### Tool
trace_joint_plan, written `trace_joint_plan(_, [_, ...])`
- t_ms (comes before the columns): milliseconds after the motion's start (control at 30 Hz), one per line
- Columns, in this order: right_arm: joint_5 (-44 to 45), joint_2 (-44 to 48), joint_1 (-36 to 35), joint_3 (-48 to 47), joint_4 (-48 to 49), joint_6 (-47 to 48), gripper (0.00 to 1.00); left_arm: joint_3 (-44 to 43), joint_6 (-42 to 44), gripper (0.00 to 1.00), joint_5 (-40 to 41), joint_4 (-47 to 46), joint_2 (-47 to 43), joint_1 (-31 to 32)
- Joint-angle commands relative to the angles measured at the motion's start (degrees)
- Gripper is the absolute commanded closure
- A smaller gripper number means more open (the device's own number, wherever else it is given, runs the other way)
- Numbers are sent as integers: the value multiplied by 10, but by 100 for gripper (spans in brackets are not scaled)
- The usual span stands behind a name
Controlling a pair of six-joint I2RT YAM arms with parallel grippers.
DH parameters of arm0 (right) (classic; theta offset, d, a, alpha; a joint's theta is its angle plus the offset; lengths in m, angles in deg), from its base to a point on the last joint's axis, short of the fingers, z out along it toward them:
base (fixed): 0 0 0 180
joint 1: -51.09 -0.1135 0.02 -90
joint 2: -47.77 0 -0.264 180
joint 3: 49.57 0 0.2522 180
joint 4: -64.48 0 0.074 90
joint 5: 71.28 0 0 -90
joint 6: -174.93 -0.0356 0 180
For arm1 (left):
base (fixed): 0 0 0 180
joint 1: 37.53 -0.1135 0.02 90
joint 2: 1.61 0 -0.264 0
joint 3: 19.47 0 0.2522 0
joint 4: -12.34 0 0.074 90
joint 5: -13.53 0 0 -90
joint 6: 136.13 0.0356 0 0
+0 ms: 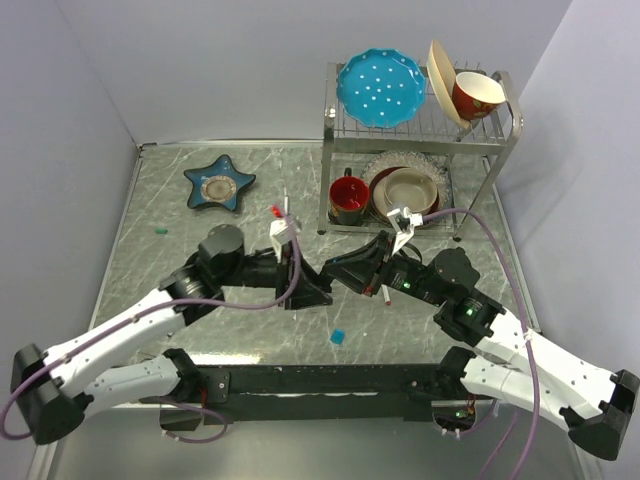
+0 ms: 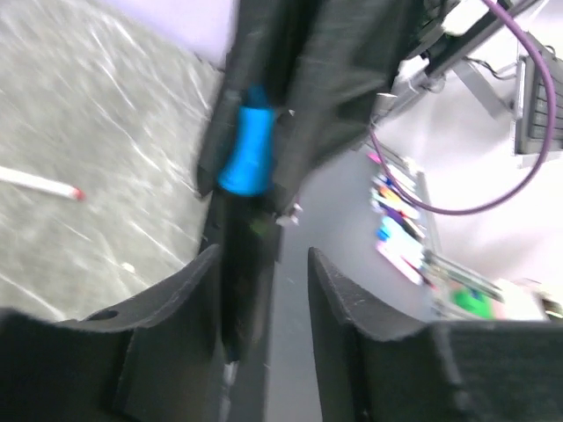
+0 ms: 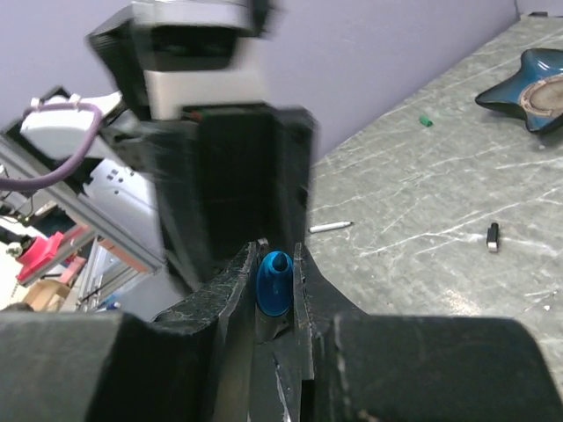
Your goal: Insert the pens into the pen caps
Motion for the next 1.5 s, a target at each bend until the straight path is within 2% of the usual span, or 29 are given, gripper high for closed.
trace_joint_plan(0, [-27, 11, -2, 3, 38, 15, 100, -40, -49, 60, -81, 19, 55, 2])
trace_joint_plan(133, [-27, 8, -2, -1, 25, 17, 100, -33, -52, 76, -72, -1, 56, 2])
trace_joint_plan(233, [-21, 13, -2, -3, 13, 19, 100, -29, -36, 99, -53, -5, 42, 2])
trace_joint_plan(300, [-14, 15, -1, -12, -8, 19, 97, -25, -28, 99, -45, -4, 30, 2])
trace_joint_plan(367, [3, 15, -2, -21, -28, 16, 83, -22, -19, 99, -32, -1, 23, 2])
trace_joint_plan(400, [9, 15, -2, -30, -50, 9, 65, -19, -16, 99, -24, 1, 16, 1])
trace_joint_plan(500, [21, 23, -2, -45, -98, 3, 45, -10, -5, 99, 2, 9, 2, -4])
trace_joint_plan(600, [44, 44, -2, -41, -146, -11, 38, -3, -1, 99, 24, 22, -18, -14])
trace_joint_plan(733, [98, 69, -3, -27, -229, -32, 38, 7, -8, 99, 41, 38, -47, -36])
trace_joint_plan(833, [184, 42, -2, -30, -337, -73, 39, 13, -12, 99, 55, 65, -69, -59])
trace_joint_plan(900, [204, 17, -3, -28, -401, -122, 42, 7, -2, 99, 59, 85, -77, -72])
trace_joint_plan(1000, [192, -26, -18, 0, -406, -136, 44, -3, 45, 99, 43, 128, -80, -78])
trace_joint_plan(1133, [242, -85, -37, 10, -426, -155, 44, -17, 90, 99, 11, 164, -73, -80])
trace_joint_plan(1233, [291, -131, -41, -3, -473, -250, 44, -25, 106, 99, 47, 203, -76, -80])
trace_joint_plan(1267, [309, -140, -46, -6, -495, -316, 44, -26, 110, 99, 77, 213, -83, -80])
trace_joint_plan(1467, [317, -188, -67, -20, -545, -504, 44, -8, 136, 99, 124, 236, -143, -80])
